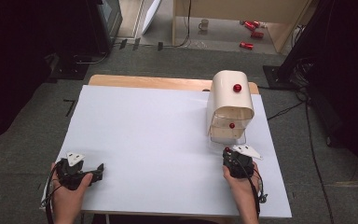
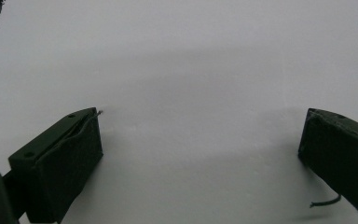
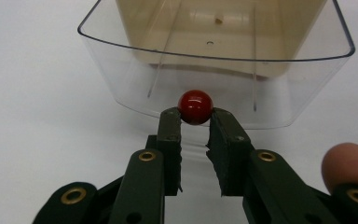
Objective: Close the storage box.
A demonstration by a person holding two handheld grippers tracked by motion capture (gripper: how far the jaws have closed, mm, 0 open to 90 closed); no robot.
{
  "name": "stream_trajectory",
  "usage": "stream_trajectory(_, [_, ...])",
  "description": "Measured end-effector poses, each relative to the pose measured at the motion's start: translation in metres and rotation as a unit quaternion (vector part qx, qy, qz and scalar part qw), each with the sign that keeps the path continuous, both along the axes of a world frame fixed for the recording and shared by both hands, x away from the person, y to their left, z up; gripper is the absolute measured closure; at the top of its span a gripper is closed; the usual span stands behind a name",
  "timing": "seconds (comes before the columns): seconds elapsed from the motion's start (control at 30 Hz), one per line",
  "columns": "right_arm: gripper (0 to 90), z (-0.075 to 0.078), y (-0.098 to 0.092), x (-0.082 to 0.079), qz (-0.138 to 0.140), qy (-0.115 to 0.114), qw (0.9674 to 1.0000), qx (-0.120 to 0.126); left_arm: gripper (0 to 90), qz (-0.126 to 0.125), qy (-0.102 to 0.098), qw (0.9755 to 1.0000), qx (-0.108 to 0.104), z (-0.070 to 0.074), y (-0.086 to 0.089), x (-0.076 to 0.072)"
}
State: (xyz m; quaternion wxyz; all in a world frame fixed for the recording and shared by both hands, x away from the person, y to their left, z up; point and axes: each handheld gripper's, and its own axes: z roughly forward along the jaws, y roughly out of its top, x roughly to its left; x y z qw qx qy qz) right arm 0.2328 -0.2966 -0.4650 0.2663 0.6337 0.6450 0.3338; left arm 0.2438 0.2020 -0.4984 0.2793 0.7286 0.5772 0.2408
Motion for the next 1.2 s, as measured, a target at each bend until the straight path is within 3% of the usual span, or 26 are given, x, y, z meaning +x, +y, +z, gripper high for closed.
stream_trajectory(0.43, [75.7,0.0,-0.002,0.021,-0.005,0.001,1.0,0.005,0.0,0.0,0.0,1.0,0.0,0.0,0.0,0.0])
stream_trajectory(1.2, [75.6,-0.001,-0.004,0.041,-0.01,-0.003,0.9999,0.007,0.0,0.0,0.0,1.0,0.0,0.0,0.0,0.0])
